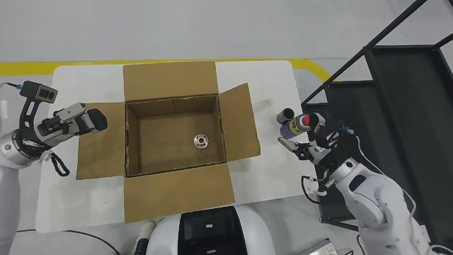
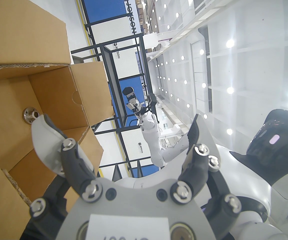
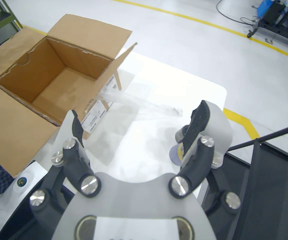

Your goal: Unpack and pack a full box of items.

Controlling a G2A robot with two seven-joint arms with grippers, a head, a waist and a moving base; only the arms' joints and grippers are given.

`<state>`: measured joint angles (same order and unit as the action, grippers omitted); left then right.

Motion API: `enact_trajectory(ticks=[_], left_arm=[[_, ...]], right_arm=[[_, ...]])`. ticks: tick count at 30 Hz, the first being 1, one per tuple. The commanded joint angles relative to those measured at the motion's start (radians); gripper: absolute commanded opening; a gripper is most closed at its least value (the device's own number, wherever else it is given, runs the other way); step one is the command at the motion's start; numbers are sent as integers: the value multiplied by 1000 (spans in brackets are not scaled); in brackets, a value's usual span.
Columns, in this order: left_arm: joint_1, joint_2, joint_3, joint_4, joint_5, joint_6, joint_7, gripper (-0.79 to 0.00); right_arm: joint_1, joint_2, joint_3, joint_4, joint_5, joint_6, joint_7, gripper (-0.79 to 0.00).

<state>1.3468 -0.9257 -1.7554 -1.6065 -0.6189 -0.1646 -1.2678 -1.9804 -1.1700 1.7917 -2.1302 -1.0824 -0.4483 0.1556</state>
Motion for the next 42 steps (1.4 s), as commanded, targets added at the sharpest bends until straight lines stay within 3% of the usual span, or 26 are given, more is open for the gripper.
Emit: enact_trajectory(ticks=[1, 4, 21, 26, 42], left_arm=[[0, 0, 0, 0, 0, 0, 0, 0], [0, 0, 0, 0, 0, 0, 0, 0], [0, 0, 0, 0, 0, 0, 0, 0], [0, 0, 0, 0, 0, 0, 0, 0], [0, 0, 0, 0, 0, 0, 0, 0]], right_arm=[[-15, -2, 8, 35, 1, -1, -68, 0], [-20, -2, 12, 67, -3, -10, -116, 0], [-20, -2, 12, 67, -3, -10, -116, 0], [29, -5, -10, 128, 22, 26, -127, 0], [209, -15, -117, 559, -171, 83, -493, 0]])
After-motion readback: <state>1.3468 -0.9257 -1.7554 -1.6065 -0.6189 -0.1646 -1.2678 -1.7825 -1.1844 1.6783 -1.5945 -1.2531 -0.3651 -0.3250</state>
